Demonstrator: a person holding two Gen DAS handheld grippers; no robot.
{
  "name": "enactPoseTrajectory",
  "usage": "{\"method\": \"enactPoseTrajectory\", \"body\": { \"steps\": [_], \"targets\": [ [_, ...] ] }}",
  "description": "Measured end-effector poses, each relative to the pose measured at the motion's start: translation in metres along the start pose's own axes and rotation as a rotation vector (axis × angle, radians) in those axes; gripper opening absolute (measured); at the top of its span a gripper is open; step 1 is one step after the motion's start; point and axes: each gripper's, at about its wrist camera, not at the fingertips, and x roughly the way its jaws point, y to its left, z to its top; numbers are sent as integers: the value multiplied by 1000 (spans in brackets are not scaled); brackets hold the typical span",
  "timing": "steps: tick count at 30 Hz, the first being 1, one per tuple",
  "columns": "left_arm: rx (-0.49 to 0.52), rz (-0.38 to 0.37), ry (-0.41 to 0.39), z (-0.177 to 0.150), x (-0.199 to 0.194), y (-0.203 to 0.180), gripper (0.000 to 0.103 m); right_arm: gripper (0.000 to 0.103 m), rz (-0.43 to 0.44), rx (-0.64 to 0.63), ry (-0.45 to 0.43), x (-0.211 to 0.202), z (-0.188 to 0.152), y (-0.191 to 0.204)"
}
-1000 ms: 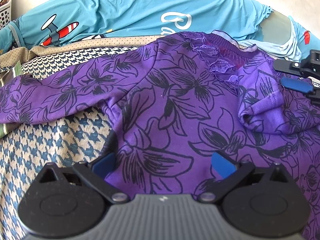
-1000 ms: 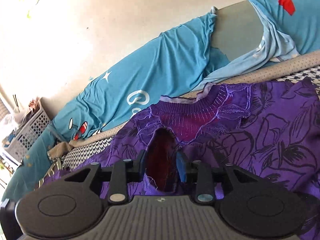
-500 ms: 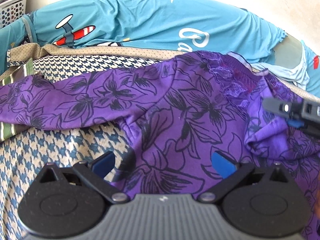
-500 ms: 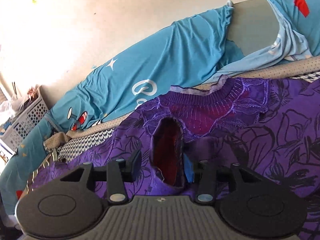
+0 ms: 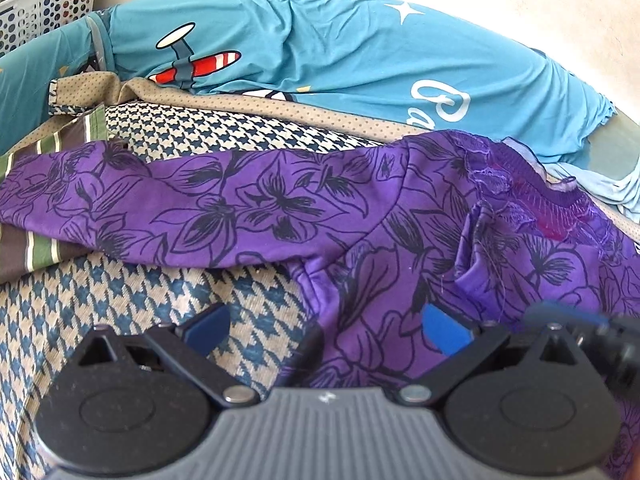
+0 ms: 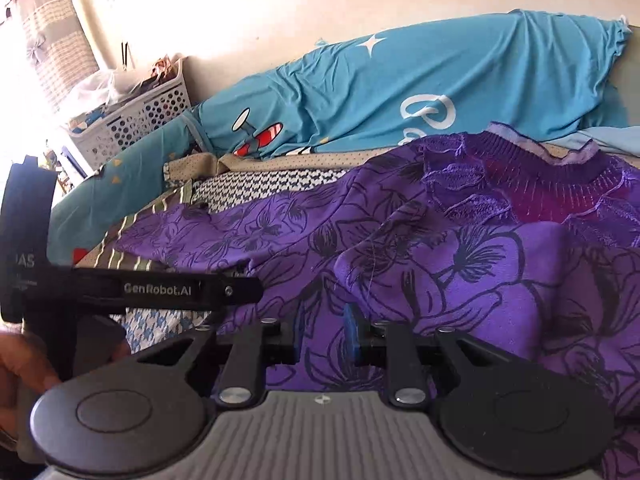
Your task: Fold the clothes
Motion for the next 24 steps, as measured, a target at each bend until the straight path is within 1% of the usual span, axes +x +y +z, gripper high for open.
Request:
{"method": "enactPoseTrajectory", "body": {
  "steps": [4, 6, 7, 8, 10, 12, 14, 18, 21, 22, 23, 24],
  "targets": [
    [9, 1, 3, -2, 1, -4, 103, 22, -72, 84, -92, -13, 13, -15],
    [5, 8, 4, -2, 2, -4, 103, 23, -89, 87, -108, -13, 15, -16],
    [2, 14, 0, -2, 2, -4, 103, 26, -89, 82, -106, -11, 15, -15],
    [-1, 20, -4, -2, 2, -3, 103, 31, -89, 67, -100, -8, 14, -12],
    [-7, 32, -12, -1, 2, -2, 103, 36, -90, 16, -84, -2, 11, -3],
    [-14, 45, -20, -1, 2, 0, 103, 38, -101, -37, -72, 6, 7, 6],
    [-22, 45, -17, 0, 2, 2, 103, 41, -132, -91, -71, 14, 2, 12],
    [-27, 46, -6, 0, 5, 4, 103, 42, -201, -202, -73, 29, -7, 22],
    [-23, 50, -9, 0, 6, 4, 103, 42, -210, -224, -61, 40, -12, 22],
    [-22, 50, -11, -1, 6, 3, 103, 42, -225, -233, -50, 45, -14, 22],
    [-21, 52, -11, -1, 7, 3, 103, 37, -249, -241, -32, 49, -15, 22],
    [-21, 53, -13, -1, 7, 3, 103, 30, -267, -242, -23, 53, -17, 21]
  ]
}}
